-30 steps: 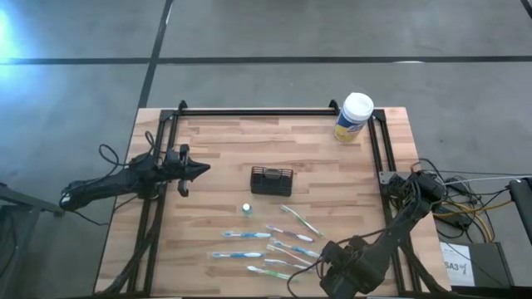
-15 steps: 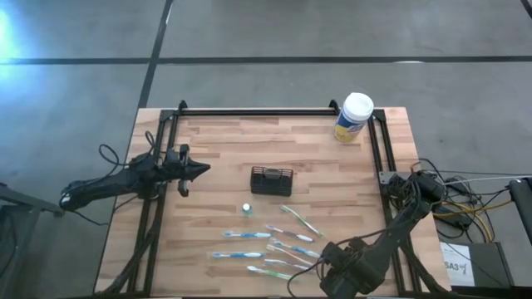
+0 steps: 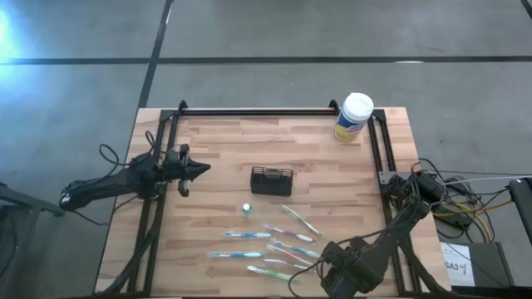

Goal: Pick & Place toothbrushing station
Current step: Put the bottom mouthwash into the wire organizer

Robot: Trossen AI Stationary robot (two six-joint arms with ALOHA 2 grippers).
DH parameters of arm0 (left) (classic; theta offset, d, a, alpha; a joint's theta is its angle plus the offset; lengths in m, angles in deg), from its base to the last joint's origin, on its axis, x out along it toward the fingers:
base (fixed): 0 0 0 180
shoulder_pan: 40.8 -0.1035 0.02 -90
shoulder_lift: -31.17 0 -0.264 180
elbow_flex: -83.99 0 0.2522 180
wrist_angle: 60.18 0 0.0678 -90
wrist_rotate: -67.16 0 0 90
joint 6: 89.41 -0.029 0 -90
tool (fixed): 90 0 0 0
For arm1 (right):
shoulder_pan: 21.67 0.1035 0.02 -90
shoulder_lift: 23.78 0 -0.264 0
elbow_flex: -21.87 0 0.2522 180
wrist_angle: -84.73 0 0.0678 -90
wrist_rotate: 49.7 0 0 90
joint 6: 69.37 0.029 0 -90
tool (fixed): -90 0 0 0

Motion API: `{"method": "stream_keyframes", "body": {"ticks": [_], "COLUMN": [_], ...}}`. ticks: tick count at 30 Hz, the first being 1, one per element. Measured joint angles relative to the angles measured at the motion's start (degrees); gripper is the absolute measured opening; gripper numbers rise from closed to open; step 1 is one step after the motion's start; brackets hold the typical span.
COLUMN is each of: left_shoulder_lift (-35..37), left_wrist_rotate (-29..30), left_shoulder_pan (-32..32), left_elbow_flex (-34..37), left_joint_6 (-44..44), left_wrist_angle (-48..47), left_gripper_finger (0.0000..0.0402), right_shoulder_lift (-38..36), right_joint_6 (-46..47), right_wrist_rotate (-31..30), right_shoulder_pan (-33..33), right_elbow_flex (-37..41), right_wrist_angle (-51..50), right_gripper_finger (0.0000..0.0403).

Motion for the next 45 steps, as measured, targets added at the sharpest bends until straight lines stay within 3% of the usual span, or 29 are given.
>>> {"method": "stream_keyframes", "body": {"ticks": [9, 19, 37, 45], "left_shoulder_lift": [0.0, 0.0, 0.0, -0.1], "left_wrist_rotate": [0.0, 0.0, 0.0, 0.0], "left_shoulder_pan": [0.0, 0.0, 0.0, 0.0], "left_elbow_flex": [0.0, 0.0, 0.0, 0.0], "left_joint_6": [0.0, 0.0, 0.0, -1.6], "left_wrist_angle": [-0.1, -0.1, -0.1, -0.1], "left_gripper_finger": [0.0007, 0.0007, 0.0007, 0.0007], "right_shoulder_lift": [0.0, 0.0, -2.5, -2.8], "right_joint_6": [-0.1, -2.7, -19.3, -27.8], "right_wrist_rotate": [1.6, 2.1, 1.7, -7.9], "right_shoulder_pan": [0.0, -0.6, -7.2, -12.1], "right_elbow_flex": [0.5, 0.3, -9.6, -22.9], "right_wrist_angle": [0.2, 0.1, -6.8, -17.3], "right_gripper_finger": [0.0182, 0.0083, 0.0082, 0.0082]}}
